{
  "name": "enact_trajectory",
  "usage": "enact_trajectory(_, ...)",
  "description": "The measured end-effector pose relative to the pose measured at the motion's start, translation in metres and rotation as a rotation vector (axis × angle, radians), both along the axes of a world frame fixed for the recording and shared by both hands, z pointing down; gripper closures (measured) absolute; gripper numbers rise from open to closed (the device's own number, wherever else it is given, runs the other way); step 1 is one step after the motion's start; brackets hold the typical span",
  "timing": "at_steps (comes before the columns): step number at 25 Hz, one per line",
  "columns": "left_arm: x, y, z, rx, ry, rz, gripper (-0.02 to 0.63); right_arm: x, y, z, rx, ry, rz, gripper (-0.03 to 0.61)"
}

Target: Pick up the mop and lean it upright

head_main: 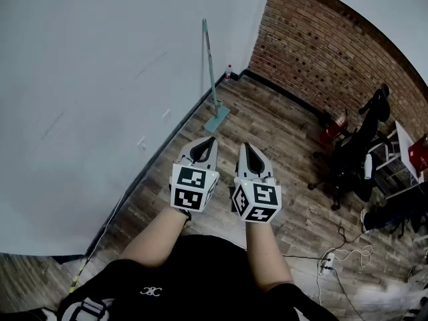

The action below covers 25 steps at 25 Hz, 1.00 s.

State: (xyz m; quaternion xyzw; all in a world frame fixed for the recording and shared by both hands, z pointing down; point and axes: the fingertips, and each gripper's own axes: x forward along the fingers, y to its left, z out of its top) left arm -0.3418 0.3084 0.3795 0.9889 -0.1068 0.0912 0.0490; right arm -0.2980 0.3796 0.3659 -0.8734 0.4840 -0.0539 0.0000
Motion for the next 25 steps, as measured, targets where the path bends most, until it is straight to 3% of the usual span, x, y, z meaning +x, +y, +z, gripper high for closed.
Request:
enact_trajectory(17,-0.039,-0.058,0.01,-0.026,-0.023,0.003,0.62,-0.038,-0.052,0.011,0.001,-0.045,0.023,0.565)
enact_trajectory(25,-0.027,-0.086,0.019,-0.07,-0.029,-0.036,0.62,-0.019,-0.078,0.016,-0.04,-0.052,-0.007,0.565)
